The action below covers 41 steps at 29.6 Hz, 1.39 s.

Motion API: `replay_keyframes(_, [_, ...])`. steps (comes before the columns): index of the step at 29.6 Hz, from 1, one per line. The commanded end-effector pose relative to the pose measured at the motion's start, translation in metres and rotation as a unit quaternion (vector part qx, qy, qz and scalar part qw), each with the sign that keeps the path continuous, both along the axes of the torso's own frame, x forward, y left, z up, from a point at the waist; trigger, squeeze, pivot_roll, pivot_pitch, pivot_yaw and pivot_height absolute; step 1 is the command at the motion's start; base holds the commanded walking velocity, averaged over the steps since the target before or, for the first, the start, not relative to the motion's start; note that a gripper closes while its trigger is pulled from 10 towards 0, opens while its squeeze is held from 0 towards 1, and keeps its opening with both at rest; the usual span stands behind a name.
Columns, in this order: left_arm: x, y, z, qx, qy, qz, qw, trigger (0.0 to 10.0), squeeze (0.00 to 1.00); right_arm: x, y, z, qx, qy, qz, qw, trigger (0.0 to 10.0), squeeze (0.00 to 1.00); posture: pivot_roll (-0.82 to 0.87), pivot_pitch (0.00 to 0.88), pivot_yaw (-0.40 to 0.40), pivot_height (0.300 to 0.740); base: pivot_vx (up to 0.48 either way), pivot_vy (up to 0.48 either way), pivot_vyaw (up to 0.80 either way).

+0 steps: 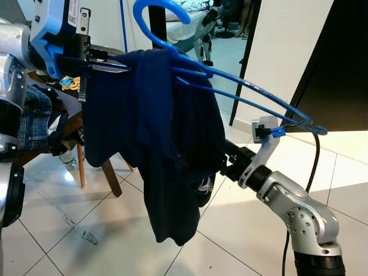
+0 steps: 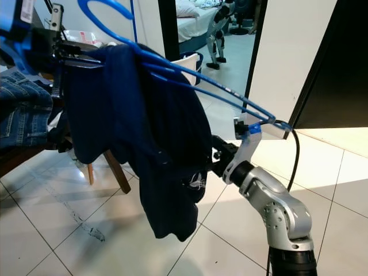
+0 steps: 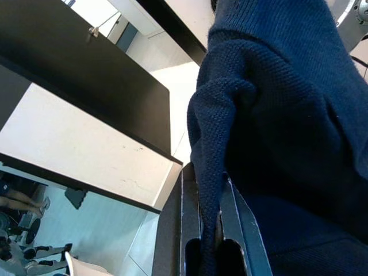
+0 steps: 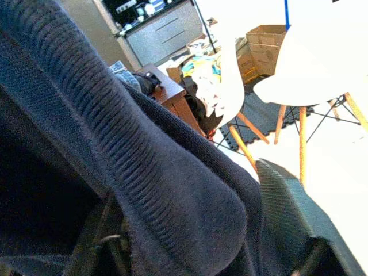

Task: Hang hanger

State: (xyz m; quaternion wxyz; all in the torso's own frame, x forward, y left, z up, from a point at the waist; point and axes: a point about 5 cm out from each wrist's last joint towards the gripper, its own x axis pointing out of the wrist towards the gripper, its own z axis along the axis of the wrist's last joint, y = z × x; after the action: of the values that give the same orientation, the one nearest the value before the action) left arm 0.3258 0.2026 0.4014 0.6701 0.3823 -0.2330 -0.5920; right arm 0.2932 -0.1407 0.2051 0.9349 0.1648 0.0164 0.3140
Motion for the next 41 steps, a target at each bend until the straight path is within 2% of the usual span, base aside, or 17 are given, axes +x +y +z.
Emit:
replay_keyframes(1, [-0.005,0.001,0.011,-0.011,-0.019,-0.013,1.0,10.0,0.0,0.001,0.003,0.0,0.004,0.004,0.004,1.0,0.0,0.0,0.01,0.055,0.049,0.74,0.0,0.0,0.0])
replay_keyframes(5, [-0.004,0.01,-0.001,0.007,0.004,0.009,1.0,10.0,0.0,0.007,-0.007,0.002,0.021,0.003,-0.041,0.999,0.0,0.0,0.01,0.061,0.048,0.74,0.0,0.0,0.0])
replay_keyframes(7, [-0.004,0.01,-0.001,0.007,0.004,0.009,1.0,10.0,0.0,0.007,-0.007,0.002,0.021,0.003,-0.041,0.999,0.0,0.0,0.01,0.061,0.048,0.74,0.0,0.0,0.0])
replay_keyframes(8, [-0.004,0.017,-0.012,0.02,0.026,0.02,0.999,10.0,0.0,0.011,-0.015,0.003,0.034,0.004,-0.069,0.997,0.0,0.0,0.0,0.063,0.048,0.74,0.0,0.0,0.0])
replay_keyframes(12, [-0.004,0.022,-0.02,0.026,0.043,0.029,0.998,10.0,0.0,0.014,-0.021,0.004,0.042,0.003,-0.092,0.995,0.0,0.0,0.01,0.064,0.047,0.74,0.0,0.0,0.0])
replay_keyframes(14, [-0.004,0.033,-0.033,0.027,0.071,0.044,0.996,10.0,0.0,0.017,-0.03,0.006,0.057,0.002,-0.125,0.991,0.0,0.0,0.01,0.069,0.044,0.74,0.0,0.0,0.0])
replay_keyframes(25, [0.001,0.048,-0.051,0.033,0.07,0.087,0.993,10.0,0.0,0.02,-0.035,0.017,0.083,-0.014,-0.137,0.987,0.0,0.0,0.01,0.073,0.04,0.74,0.0,0.0,0.0])
replay_keyframes(28, [0.0,0.056,-0.065,0.065,0.065,0.126,0.988,10.0,0.0,0.022,-0.039,0.02,0.083,-0.016,-0.142,0.986,0.0,0.0,0.01,0.078,0.035,0.74,0.0,0.0,0.0])
replay_keyframes(29, [0.0,0.056,-0.065,0.065,0.065,0.126,0.988,10.0,0.0,0.022,-0.039,0.02,0.083,-0.016,-0.142,0.986,0.0,0.0,0.01,0.078,0.035,0.74,0.0,0.0,0.0])
replay_keyframes(34, [0.004,0.067,-0.065,0.109,0.03,0.207,0.972,10.0,0.0,0.023,-0.042,0.021,0.075,-0.014,-0.145,0.986,0.0,0.0,0.01,0.082,0.032,0.74,0.0,0.0,0.0])
replay_keyframes(40, [0.008,0.071,-0.067,0.119,0.023,0.245,0.962,10.0,0.0,0.023,-0.041,0.02,0.076,-0.013,-0.144,0.987,0.0,0.0,0.01,0.082,0.031,0.74,0.0,0.0,0.0])
replay_keyframes(41, [0.012,0.074,-0.065,0.11,0.019,0.277,0.954,10.0,0.0,0.023,-0.04,0.02,0.074,-0.012,-0.142,0.987,0.0,0.0,0.01,0.083,0.03,0.74,0.0,0.0,0.0])
